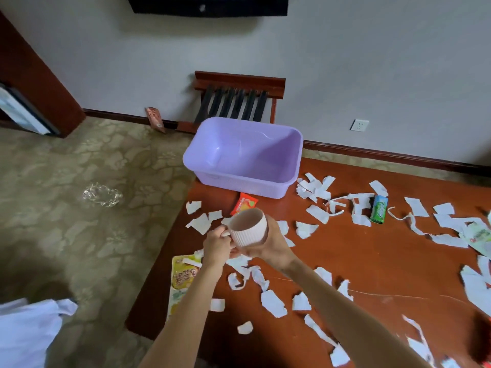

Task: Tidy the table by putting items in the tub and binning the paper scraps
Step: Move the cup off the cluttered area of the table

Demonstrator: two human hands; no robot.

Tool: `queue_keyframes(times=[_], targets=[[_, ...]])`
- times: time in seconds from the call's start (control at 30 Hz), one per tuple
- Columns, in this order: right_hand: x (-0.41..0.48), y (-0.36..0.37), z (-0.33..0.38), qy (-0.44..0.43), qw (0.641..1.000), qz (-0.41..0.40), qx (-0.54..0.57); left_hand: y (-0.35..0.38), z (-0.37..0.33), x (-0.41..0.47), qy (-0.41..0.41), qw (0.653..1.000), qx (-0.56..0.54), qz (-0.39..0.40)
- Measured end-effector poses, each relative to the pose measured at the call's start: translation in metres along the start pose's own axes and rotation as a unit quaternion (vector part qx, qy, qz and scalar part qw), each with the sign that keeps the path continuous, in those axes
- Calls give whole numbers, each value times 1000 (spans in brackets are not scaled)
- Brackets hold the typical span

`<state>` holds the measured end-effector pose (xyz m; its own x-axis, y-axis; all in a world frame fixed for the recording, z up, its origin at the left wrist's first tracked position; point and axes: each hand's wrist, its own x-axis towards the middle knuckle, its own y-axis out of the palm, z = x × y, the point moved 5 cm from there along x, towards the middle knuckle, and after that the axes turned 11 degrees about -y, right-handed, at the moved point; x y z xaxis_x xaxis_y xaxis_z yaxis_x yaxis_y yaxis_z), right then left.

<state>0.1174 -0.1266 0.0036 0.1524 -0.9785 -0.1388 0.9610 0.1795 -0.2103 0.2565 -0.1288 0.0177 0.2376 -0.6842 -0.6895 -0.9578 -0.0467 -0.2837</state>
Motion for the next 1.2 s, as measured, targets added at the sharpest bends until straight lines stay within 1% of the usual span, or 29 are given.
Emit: queue_keyframes(times=[0.13, 0.2, 0.27, 0.37, 0.57, 0.7, 0.8, 0.93, 1.07, 1.2], targets=[[28, 84, 13, 24, 1000, -13, 4, -87, -2, 49, 40, 997, 55, -26], [39, 123, 19, 28, 999, -20, -16, -125, 1, 66, 32, 996, 76, -33], [45, 156, 22, 47, 999, -24, -9, -155, 9, 83, 13, 995, 92, -34], [53, 189, 24, 73, 997, -37, 5, -180, 15, 107, 1, 995, 96, -13], [66, 191, 22, 100, 992, -50, -57, -175, 18, 138, -5, 993, 113, 45], [66, 196, 18, 97, 990, -47, -89, -174, 17, 145, 9, 994, 100, 50], [69, 199, 17, 89, 990, -63, -89, -175, 17, 149, 19, 996, 79, 37], [76, 195, 17, 89, 989, -73, -93, -171, 16, 155, 47, 995, 72, 49], [82, 187, 14, 88, 984, -87, -129, -163, -1, 153, 107, 986, 109, 60], [84, 183, 12, 85, 982, -87, -143, -161, -8, 156, 108, 986, 110, 65]])
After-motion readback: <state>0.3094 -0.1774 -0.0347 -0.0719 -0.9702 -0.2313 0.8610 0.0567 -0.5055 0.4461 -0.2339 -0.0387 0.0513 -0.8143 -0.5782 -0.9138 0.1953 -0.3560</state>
